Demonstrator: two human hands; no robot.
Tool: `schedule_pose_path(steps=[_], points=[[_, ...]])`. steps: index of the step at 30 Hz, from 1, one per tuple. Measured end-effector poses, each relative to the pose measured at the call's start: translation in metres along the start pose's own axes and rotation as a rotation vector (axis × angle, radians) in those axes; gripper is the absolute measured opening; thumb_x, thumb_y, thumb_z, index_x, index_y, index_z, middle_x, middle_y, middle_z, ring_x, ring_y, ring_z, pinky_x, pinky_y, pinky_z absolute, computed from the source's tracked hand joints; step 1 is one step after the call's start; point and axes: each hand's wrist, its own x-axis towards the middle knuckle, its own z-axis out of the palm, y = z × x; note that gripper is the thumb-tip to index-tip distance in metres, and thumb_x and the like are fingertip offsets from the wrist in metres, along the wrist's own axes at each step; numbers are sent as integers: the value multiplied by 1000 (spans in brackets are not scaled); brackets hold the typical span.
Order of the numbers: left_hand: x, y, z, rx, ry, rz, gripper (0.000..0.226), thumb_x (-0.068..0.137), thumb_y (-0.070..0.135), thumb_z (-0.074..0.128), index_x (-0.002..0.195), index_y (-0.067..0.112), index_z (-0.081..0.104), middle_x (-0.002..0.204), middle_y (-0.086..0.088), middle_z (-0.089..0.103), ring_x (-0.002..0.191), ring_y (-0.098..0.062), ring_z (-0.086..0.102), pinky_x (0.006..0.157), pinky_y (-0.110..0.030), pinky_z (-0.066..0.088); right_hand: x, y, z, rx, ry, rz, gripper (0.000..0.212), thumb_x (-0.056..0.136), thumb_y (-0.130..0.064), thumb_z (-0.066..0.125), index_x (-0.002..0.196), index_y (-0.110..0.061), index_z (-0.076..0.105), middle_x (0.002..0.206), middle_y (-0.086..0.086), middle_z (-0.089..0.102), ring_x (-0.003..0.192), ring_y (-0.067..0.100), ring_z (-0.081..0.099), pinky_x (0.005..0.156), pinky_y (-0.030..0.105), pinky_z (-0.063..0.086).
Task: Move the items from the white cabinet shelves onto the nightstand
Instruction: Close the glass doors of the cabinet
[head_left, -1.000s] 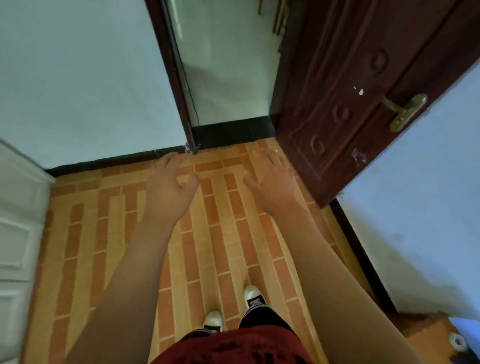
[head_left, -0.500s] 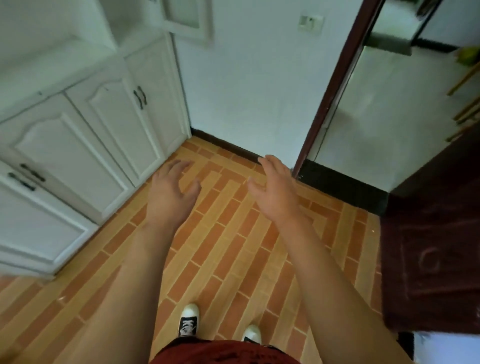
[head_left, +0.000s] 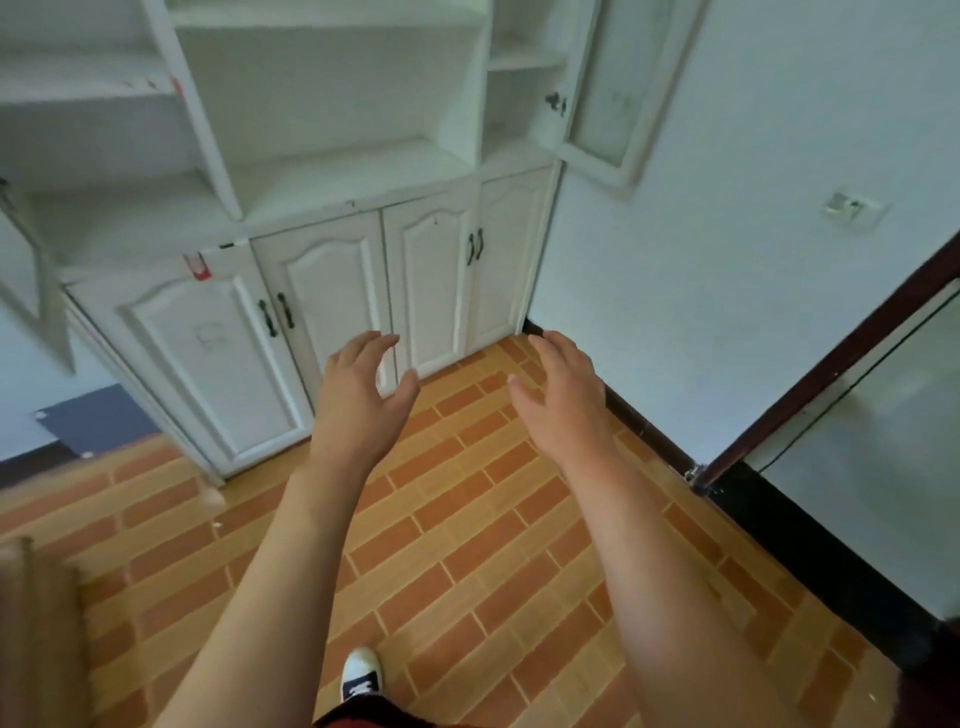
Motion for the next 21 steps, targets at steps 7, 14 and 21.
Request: schedule_pose_path(steps=[7,14,21], points=[[61,-38,-38,-40,58,-20,48,99,35,64,145,22,57,155,0,49,146,-21,37,120,-40,30,62,-58,29,13,-6,-64,59,103,-49,51,156,-25,42,165,-2,35,153,21,30,124,49,30],[141,-75,-73,-48,95,16,49,98,38,62,145,25,56,154,2,50,145,-21,39,122,-44,33,132,-116,52,35,24,-110,60,102,-44,52,157,-24,41,166,0,34,153,20,28,125,49,26],[188,-106,-97,-64,94,25,49,97,38,63,144,26,56,154,3,50,145,-20,38,122,-47,33,176,-161,71,36,50,-135,58,103,-44,53,156,-24,42,165,-2,35,153,19,28,125,48,28]])
